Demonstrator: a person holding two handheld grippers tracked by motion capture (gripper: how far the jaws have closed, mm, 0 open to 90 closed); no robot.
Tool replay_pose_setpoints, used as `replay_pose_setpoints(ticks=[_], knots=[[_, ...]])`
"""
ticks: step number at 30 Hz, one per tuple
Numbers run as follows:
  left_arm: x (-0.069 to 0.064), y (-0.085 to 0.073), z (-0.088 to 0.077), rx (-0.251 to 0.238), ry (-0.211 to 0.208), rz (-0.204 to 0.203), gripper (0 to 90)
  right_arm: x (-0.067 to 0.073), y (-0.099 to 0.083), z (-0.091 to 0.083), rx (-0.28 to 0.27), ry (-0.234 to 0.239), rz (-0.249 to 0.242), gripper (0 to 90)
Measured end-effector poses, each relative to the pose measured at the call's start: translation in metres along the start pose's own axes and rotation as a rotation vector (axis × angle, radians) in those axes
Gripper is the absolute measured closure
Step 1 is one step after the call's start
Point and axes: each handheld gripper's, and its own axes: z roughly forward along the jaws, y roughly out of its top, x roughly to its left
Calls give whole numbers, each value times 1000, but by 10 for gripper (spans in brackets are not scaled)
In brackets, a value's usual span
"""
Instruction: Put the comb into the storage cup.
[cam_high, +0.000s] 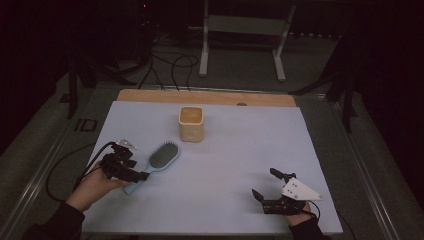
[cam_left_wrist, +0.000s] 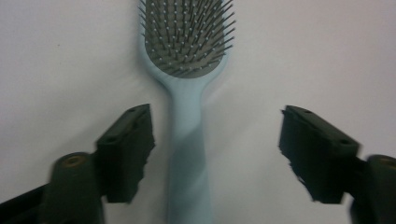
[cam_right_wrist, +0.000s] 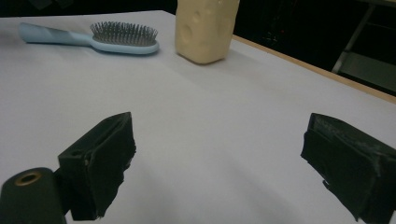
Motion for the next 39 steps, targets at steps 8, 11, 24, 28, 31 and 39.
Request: replay_pose_setpoints(ticks=[8,11,24,28,31,39], knots=[[2,7,9,10,-7,-24,75,0,0,0,0,2,-2,89],[3,9,13,31,-4,-27,49,0,0,0,0,3,-2,89],[0,21,33,156,25,70,0,1,0,0,-1,4,-3,89],[3,24,37,174,27,66,25,1,0,0,0,5,-3,89],[5,27,41,188,27,57,47,1,0,0,-1,7,-4,89],[8,31,48,218,33,56,178,1,0,0,0,7,-4,89]])
